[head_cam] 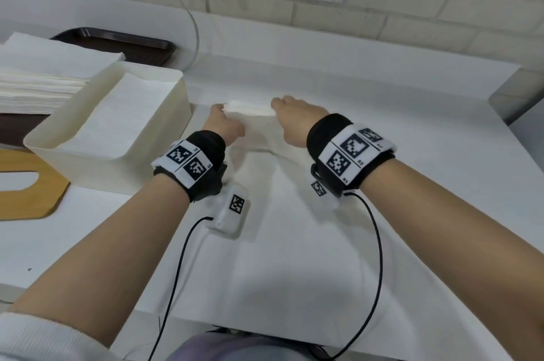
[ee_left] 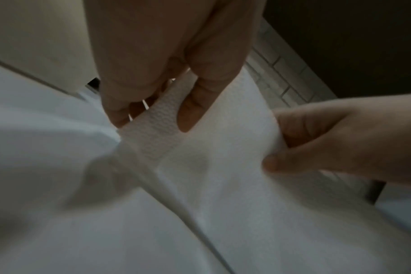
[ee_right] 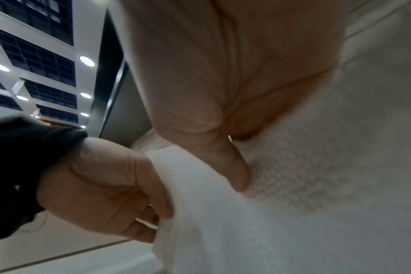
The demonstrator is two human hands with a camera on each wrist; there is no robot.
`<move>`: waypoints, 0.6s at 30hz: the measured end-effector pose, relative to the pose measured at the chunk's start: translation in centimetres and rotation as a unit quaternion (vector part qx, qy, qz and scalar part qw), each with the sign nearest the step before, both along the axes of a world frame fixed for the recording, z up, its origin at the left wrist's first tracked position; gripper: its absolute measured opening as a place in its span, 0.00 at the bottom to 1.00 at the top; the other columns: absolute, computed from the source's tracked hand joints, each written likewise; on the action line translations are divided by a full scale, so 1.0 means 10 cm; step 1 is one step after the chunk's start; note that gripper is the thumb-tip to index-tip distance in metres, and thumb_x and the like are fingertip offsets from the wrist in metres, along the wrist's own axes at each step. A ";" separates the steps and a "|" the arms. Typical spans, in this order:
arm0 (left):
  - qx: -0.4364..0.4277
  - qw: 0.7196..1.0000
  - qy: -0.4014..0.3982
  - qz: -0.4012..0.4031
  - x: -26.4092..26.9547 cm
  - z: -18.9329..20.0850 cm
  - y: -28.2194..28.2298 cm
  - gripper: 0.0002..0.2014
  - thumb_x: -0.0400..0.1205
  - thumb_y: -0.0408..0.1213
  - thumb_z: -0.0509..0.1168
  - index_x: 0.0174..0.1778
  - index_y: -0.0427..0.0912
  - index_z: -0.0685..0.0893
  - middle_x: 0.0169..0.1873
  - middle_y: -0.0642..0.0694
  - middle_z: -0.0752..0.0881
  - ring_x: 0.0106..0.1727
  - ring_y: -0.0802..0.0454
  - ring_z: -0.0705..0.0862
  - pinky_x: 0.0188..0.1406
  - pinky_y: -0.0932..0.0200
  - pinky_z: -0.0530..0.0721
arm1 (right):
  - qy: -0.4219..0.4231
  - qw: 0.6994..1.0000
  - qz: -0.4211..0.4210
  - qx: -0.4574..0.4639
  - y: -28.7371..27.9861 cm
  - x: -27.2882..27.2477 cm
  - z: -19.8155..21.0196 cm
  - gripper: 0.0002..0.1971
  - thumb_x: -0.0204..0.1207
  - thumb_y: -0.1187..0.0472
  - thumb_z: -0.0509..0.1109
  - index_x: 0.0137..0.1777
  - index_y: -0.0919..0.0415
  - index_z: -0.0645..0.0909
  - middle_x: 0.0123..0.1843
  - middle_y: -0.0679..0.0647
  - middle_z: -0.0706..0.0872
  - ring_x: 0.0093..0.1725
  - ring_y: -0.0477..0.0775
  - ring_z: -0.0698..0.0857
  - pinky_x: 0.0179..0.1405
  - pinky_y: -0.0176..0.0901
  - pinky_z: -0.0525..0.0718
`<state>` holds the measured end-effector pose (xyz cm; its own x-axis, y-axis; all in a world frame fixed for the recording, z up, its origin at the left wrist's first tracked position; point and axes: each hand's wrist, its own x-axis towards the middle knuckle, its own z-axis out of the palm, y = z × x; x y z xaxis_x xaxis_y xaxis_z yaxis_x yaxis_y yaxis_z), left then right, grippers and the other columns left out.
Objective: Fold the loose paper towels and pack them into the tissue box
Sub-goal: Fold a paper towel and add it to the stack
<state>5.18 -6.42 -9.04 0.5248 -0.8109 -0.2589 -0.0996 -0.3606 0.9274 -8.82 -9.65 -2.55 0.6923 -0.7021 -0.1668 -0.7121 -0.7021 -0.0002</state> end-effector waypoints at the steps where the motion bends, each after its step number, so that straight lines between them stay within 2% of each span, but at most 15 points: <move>1: 0.010 1.000 -0.002 -0.007 0.00 -0.04 0.00 0.28 0.74 0.19 0.60 0.72 0.33 0.67 0.58 0.36 0.79 0.62 0.40 0.77 0.66 0.47 0.75 | 0.014 1.000 -0.002 0.015 0.00 0.00 -0.05 0.25 0.75 0.75 0.53 0.73 0.64 0.61 0.65 0.61 0.72 0.56 0.60 0.76 0.45 0.48 0.72; 3: 0.012 1.000 -0.010 -0.012 0.02 -0.08 -0.02 0.21 0.74 0.21 0.60 0.65 0.32 0.76 0.57 0.35 0.82 0.62 0.38 0.79 0.65 0.47 0.77 | 0.018 0.999 -0.009 0.032 -0.01 -0.01 -0.09 0.25 0.75 0.75 0.53 0.73 0.63 0.60 0.64 0.61 0.73 0.49 0.58 0.73 0.43 0.47 0.70; 4: -0.001 1.000 -0.004 -0.006 0.03 -0.09 -0.02 0.18 0.74 0.22 0.60 0.61 0.32 0.79 0.55 0.36 0.83 0.60 0.39 0.80 0.61 0.49 0.77 | 0.011 0.999 -0.012 0.030 -0.02 -0.02 -0.07 0.24 0.75 0.75 0.53 0.72 0.63 0.60 0.63 0.60 0.74 0.47 0.57 0.73 0.42 0.47 0.70; 6: -0.038 0.999 0.018 0.016 0.04 -0.07 -0.02 0.14 0.76 0.23 0.59 0.55 0.36 0.80 0.47 0.40 0.82 0.50 0.43 0.80 0.50 0.55 0.75 | -0.010 1.000 -0.008 0.010 -0.03 -0.03 -0.01 0.23 0.75 0.75 0.53 0.71 0.63 0.62 0.61 0.60 0.76 0.45 0.57 0.72 0.40 0.47 0.69; 7: -0.051 0.998 0.026 0.020 0.03 -0.06 -0.02 0.14 0.76 0.22 0.58 0.54 0.37 0.78 0.46 0.43 0.81 0.48 0.46 0.78 0.48 0.56 0.75 | -0.022 1.000 -0.005 -0.001 -0.03 -0.03 0.00 0.23 0.75 0.75 0.54 0.70 0.62 0.63 0.61 0.59 0.76 0.45 0.57 0.72 0.40 0.47 0.68; 8: -0.056 0.998 0.027 0.019 0.03 -0.08 -0.04 0.15 0.75 0.21 0.57 0.55 0.38 0.77 0.46 0.43 0.81 0.49 0.47 0.77 0.49 0.57 0.76 | -0.027 1.000 -0.001 -0.007 -0.03 -0.03 0.01 0.23 0.75 0.75 0.54 0.70 0.62 0.63 0.61 0.59 0.76 0.45 0.56 0.72 0.41 0.47 0.68; 11: -0.003 1.000 0.012 -0.016 -0.02 -0.12 -0.01 0.19 0.74 0.21 0.57 0.62 0.31 0.77 0.53 0.39 0.81 0.56 0.43 0.78 0.61 0.51 0.76 | 0.010 1.000 0.002 0.004 -0.01 -0.03 -0.07 0.23 0.75 0.74 0.54 0.70 0.63 0.62 0.61 0.59 0.76 0.45 0.57 0.72 0.40 0.47 0.68; 13: 0.017 0.999 0.027 -0.024 -0.04 -0.12 0.01 0.24 0.72 0.28 0.63 0.66 0.32 0.75 0.56 0.39 0.82 0.60 0.42 0.79 0.66 0.47 0.76 | 0.022 1.000 -0.008 0.011 -0.02 -0.03 -0.12 0.22 0.76 0.74 0.54 0.70 0.62 0.62 0.60 0.59 0.77 0.44 0.57 0.73 0.40 0.47 0.68; 14: 0.016 0.999 0.040 -0.012 -0.04 -0.12 0.00 0.28 0.71 0.31 0.65 0.69 0.34 0.70 0.57 0.41 0.81 0.61 0.42 0.79 0.67 0.47 0.76 | 0.009 1.000 -0.017 0.014 -0.04 -0.03 -0.13 0.22 0.77 0.73 0.54 0.71 0.62 0.62 0.59 0.58 0.77 0.44 0.57 0.73 0.40 0.47 0.68; 16: -0.016 0.996 0.084 0.036 -0.02 -0.11 -0.01 0.33 0.76 0.32 0.67 0.75 0.38 0.60 0.58 0.43 0.76 0.60 0.44 0.77 0.67 0.51 0.74 | -0.059 0.996 -0.040 0.046 -0.09 -0.05 -0.09 0.21 0.78 0.72 0.55 0.71 0.60 0.63 0.58 0.57 0.77 0.46 0.57 0.75 0.42 0.46 0.71; 18: -0.048 0.989 0.127 0.059 0.00 -0.10 -0.04 0.34 0.78 0.35 0.67 0.77 0.38 0.58 0.61 0.42 0.74 0.63 0.45 0.74 0.65 0.55 0.72 | -0.179 0.975 -0.057 0.119 -0.13 -0.08 -0.06 0.15 0.80 0.70 0.56 0.65 0.59 0.65 0.54 0.56 0.76 0.47 0.56 0.76 0.39 0.41 0.75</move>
<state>5.21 -6.81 -10.02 0.5455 -0.7745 -0.3203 0.1795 -0.2654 0.9473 -9.60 -10.96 -3.13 0.6554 -0.7490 -0.0972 -0.7105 -0.5677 -0.4157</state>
